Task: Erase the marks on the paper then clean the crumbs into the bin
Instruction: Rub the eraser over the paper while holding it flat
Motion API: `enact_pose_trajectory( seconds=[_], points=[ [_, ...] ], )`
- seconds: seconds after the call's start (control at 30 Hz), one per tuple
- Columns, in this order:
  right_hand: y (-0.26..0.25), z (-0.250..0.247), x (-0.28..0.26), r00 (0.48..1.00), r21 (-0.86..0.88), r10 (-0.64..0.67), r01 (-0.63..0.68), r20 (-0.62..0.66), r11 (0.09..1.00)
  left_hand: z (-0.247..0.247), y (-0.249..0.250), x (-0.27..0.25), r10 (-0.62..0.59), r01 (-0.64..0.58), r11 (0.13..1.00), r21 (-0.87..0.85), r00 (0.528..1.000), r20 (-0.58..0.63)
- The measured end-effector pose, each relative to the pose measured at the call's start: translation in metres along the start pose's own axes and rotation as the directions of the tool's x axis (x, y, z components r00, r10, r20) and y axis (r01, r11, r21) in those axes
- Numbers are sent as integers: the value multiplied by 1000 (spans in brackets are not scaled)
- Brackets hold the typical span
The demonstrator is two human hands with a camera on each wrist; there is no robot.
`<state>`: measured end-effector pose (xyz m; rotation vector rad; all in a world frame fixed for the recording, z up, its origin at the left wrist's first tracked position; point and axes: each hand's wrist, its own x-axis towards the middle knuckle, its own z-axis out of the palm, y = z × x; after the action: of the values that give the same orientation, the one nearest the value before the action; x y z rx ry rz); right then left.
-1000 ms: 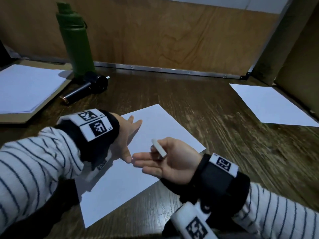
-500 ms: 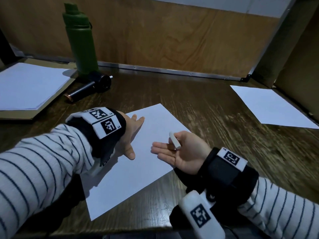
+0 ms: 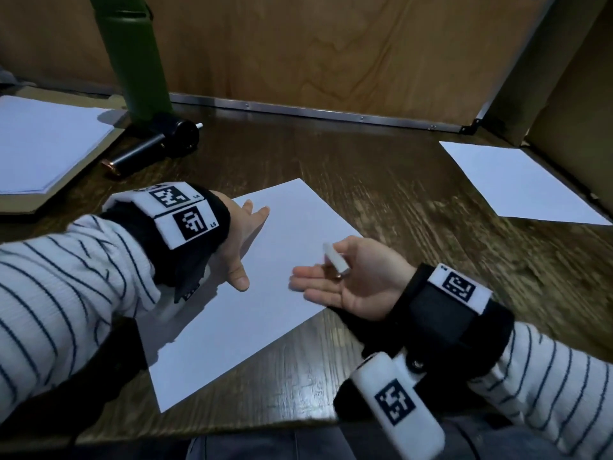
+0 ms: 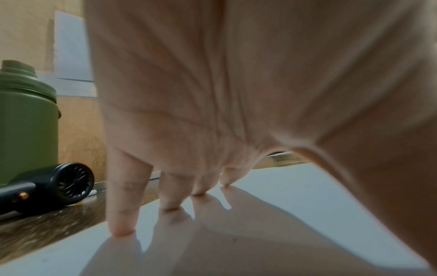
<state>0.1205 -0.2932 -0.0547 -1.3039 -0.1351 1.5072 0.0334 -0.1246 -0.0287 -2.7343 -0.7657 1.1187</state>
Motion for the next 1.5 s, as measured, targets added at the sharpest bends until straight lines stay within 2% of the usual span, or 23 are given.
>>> enact_pose_trajectory(
  seconds=[0.07, 0.17, 0.2, 0.23, 0.27, 0.33, 0.37, 0.43, 0.47, 0.53, 0.6, 0.7, 0.77, 0.83, 0.93, 1.0, 1.03, 1.07, 1.17, 1.3, 1.37, 1.43, 1.5],
  points=[
    [-11, -17, 0, 969, 19, -122, 129, -215, 991, 1, -1, -1, 8, -8, 1000, 4, 1000, -3],
    [-34, -44, -8, 796, 66, -273, 364, -540, 929, 1, -1, 0, 1, 0, 1000, 17, 1000, -5],
    [-37, -48, -13, 777, 102, -271, 393, -568, 914, 1, 0, 0, 1, -1, 1000, 25, 1000, -5],
    [-39, -47, -17, 797, 130, -263, 389, -544, 912, 0, 1, 0, 6, -6, 1000, 30, 1000, -5],
    [-38, -42, -20, 846, 154, -247, 356, -473, 922, -1, 1, 0, 12, -12, 999, 30, 1000, -6],
    [-29, -25, -21, 953, 146, -167, 208, -252, 967, -2, 1, 0, 15, -15, 999, 31, 1000, -3],
    [-22, -14, -20, 985, 103, -107, 121, -133, 987, -2, 1, 0, 10, -10, 999, 33, 1000, 0],
    [-8, 1, -11, 999, -28, 12, -10, 44, 1000, -2, 1, 1, 4, -5, 1000, 25, 1000, 11],
    [-4, 3, -7, 996, -92, 51, -44, 79, 995, -2, 1, 1, 7, -7, 1000, 17, 1000, 17],
    [-8, 0, 0, 997, -155, 68, -60, 45, 986, -2, 1, 0, 13, -14, 1000, 13, 1000, 22],
    [-23, -14, 1, 992, -124, -24, 9, -125, 992, -4, 2, -3, 18, -19, 999, 47, 1000, 17],
    [-47, -39, -8, 933, -121, -181, 151, -310, 981, -10, 12, -3, 54, -57, 990, 128, 998, 24],
    [-57, -49, -15, 904, -293, -268, 171, -334, 941, -13, 23, -1, 148, -142, 978, 153, 989, -25],
    [-61, -54, -18, 880, -604, -381, 145, -282, 784, -14, 36, 2, 272, -263, 960, 96, 957, -100],
    [-61, -46, -20, 907, -918, -407, 70, -104, 390, -14, 51, 4, 392, -393, 919, 19, 909, -143],
    [-57, -41, -14, 909, -999, -416, 26, 5, 45, -15, 54, 8, 415, -421, 907, -22, 901, -125],
    [-55, -39, -11, 896, -996, -441, 13, 53, -92, -15, 53, 10, 419, -426, 904, -43, 900, -116],
    [-53, -36, -8, 872, -986, -480, 16, 96, -167, -14, 52, 11, 422, -429, 901, -55, 900, -110],
    [-46, -35, -5, 831, -955, -506, 98, 232, -279, -13, 52, 13, 421, -428, 903, -50, 901, -102],
    [-38, -37, -12, 887, -919, -310, 246, 341, -307, -14, 53, 13, 419, -422, 907, -17, 904, -88],
    [-41, -41, -10, 871, -922, -358, 230, 337, -310, -14, 53, 12, 419, -421, 907, -7, 904, -83],
    [-45, -43, -6, 824, -926, -456, 200, 337, -321, -15, 54, 12, 423, -425, 905, 0, 903, -79],
    [-43, -43, -5, 812, -915, -460, 208, 359, -347, -15, 54, 11, 423, -424, 906, -4, 903, -76]
  ],
)
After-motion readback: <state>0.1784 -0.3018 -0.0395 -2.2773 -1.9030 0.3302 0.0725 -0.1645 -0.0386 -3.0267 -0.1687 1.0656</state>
